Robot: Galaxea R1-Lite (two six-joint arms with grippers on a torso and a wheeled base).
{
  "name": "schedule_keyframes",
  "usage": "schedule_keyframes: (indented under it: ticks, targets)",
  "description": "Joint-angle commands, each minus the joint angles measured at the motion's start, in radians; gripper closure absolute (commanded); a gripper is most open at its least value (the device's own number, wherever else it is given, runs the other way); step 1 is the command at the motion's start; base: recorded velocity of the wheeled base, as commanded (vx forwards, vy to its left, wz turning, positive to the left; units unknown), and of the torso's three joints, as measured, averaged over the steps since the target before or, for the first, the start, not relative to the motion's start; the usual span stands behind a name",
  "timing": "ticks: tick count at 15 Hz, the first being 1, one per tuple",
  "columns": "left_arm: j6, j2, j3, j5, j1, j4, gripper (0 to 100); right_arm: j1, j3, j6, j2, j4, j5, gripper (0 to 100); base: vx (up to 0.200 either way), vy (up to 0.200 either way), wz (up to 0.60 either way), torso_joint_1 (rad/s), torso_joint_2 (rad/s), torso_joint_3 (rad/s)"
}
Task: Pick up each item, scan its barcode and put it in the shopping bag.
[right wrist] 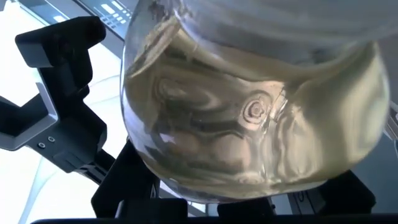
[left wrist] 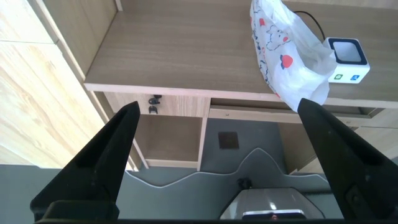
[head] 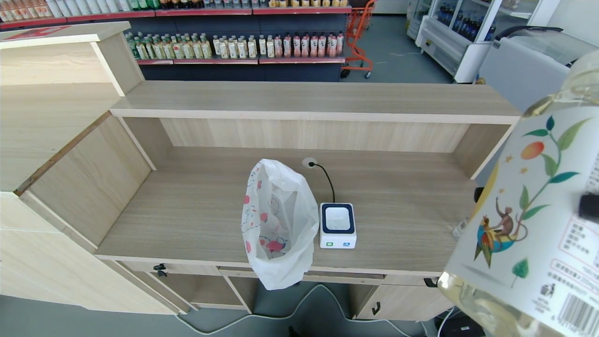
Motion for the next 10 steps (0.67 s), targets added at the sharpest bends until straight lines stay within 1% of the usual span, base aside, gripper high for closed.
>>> schedule_keyframes:
  ticks: [1,4,5,6,8,9,10]
  targets:
    - [-0.001,0.0,0.0,0.0,0.0,0.0,0,-0.005,0.0,-0.005,0.003,-0.001,0.001,100,0.0,0.0,0.0,0.0,0.0,0.0]
    - [-0.001,0.0,0.0,0.0,0.0,0.0,0,-0.016,-0.001,-0.039,0.019,-0.001,-0.004,100,0.0,0.0,0.0,0.0,0.0,0.0]
    - [-0.001,0.0,0.0,0.0,0.0,0.0,0,-0.045,-0.007,-0.085,0.048,-0.001,-0.005,100,0.0,0.0,0.0,0.0,0.0,0.0]
    - [-0.001,0.0,0.0,0.0,0.0,0.0,0,-0.108,-0.016,-0.201,0.106,-0.005,-0.005,100,0.0,0.0,0.0,0.0,0.0,0.0]
    - [-0.001,0.0,0.0,0.0,0.0,0.0,0,-0.283,-0.021,-0.631,0.266,-0.002,-0.008,100,0.0,0.0,0.0,0.0,0.0,0.0]
    - [-0.001,0.0,0.0,0.0,0.0,0.0,0,-0.321,-0.021,-0.732,0.302,-0.002,-0.011,100,0.0,0.0,0.0,0.0,0.0,0.0]
    - [-0.001,0.0,0.0,0.0,0.0,0.0,0,-0.415,-0.047,-1.07,0.428,-0.002,-0.088,100,0.0,0.0,0.0,0.0,0.0,0.0]
